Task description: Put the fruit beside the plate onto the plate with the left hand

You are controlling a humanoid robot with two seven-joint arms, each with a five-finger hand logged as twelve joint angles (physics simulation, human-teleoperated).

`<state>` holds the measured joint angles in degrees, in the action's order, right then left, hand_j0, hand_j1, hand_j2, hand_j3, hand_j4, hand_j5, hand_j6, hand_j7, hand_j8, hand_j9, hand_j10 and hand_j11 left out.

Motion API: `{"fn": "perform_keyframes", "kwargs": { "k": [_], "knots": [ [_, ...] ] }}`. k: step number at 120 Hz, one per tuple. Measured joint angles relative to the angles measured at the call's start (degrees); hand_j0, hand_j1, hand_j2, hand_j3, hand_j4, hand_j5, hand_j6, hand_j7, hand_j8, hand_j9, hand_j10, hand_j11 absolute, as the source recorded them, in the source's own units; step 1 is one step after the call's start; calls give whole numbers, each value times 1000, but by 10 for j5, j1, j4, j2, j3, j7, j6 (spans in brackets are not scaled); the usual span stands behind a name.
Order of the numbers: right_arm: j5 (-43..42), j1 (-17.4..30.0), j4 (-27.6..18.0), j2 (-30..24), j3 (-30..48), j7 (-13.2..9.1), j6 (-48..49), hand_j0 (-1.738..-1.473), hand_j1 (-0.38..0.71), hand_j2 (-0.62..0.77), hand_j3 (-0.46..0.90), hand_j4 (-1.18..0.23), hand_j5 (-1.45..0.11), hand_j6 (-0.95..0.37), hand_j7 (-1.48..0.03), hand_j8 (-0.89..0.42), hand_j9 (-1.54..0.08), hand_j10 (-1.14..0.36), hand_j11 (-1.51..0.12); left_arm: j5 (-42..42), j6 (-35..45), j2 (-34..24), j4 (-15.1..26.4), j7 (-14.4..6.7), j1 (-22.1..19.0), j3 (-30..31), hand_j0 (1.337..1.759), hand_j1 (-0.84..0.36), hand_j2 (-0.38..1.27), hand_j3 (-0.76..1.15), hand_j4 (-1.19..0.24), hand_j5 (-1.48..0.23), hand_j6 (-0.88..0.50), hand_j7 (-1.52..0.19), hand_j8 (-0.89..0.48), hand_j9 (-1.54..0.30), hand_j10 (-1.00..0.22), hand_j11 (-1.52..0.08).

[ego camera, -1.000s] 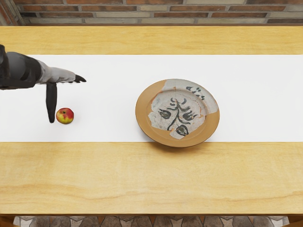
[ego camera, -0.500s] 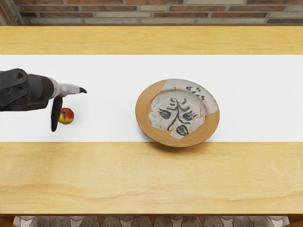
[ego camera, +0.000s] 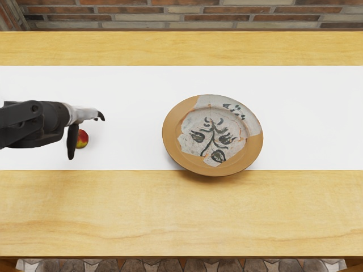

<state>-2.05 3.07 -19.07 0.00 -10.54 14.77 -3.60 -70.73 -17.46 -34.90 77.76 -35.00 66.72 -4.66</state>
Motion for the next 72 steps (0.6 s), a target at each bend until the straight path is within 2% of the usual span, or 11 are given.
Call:
{"fn": "perform_keyframes", "kwargs": {
  "k": [41, 62, 72],
  "knots": [
    [0, 0, 0, 0, 0, 0, 0, -1658, -329, -4, 0, -17, -22, -16, -22, -16, -22, -17, -22, -16, 30, -2, -5, 0, -13, 15, 1658, 110, 42, 0, -205, -261, -206, -261, -206, -261, -204, -261],
    [0, 0, 0, 0, 0, 0, 0, -1658, -329, -4, 0, -17, -22, -16, -22, -16, -22, -17, -22, -33, 66, -37, 23, 0, -20, 17, 1658, 95, 45, 0, -219, -278, -220, -278, -219, -278, -218, -278],
    [0, 0, 0, 0, 0, 0, 0, -1658, -329, -4, 0, -17, -22, -16, -22, -16, -22, -17, -22, -48, 83, -36, 39, 0, -36, 17, 1658, 92, 46, 0, -222, -282, -223, -282, -223, -282, -221, -281]
  ]
}}
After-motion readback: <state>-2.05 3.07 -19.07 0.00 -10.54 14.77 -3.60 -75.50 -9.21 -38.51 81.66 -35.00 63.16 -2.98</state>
